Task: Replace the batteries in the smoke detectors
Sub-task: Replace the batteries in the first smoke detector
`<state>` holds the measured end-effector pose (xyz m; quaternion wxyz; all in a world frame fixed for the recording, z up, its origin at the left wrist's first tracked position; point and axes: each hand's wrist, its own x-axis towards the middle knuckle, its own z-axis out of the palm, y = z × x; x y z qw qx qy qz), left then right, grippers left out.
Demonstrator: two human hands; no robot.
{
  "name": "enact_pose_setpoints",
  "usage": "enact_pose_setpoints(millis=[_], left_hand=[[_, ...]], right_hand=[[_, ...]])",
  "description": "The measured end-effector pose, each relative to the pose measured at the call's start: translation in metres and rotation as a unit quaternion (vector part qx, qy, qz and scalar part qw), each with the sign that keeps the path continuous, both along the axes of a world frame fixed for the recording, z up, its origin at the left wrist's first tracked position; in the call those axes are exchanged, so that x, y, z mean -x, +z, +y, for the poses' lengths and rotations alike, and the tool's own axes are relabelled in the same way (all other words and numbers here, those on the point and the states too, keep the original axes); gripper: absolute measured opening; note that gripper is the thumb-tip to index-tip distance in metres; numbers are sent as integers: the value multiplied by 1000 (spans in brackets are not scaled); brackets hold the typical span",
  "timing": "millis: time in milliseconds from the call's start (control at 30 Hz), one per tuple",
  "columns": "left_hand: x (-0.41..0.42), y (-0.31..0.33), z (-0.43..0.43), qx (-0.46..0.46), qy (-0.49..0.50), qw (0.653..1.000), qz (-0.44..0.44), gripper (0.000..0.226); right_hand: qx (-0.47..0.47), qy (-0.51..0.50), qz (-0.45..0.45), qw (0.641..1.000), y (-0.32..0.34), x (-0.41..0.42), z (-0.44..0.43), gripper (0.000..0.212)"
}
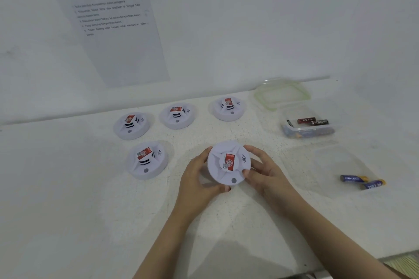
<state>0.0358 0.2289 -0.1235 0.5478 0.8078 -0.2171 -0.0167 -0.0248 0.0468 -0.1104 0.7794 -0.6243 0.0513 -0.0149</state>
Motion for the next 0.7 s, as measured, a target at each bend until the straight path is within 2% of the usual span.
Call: enact_pose_setpoints(millis=[100,267,433,700], left_hand=[[-5,0,1,-21,27,999,-20,90],[-30,9,2,-77,39,995,-52,92],[-51,18,-1,-94,37,993,-55,86],[-64,6,-4,-146,53,987,-40,69]], right_hand=[[67,-21,-17,997,4,-5,3,40],[209,-41,-73,974,13,-30,4,35],[294,-26,-41,955,7,-64,2,29],[456,-33,-28,889,-5,-82,5,32]])
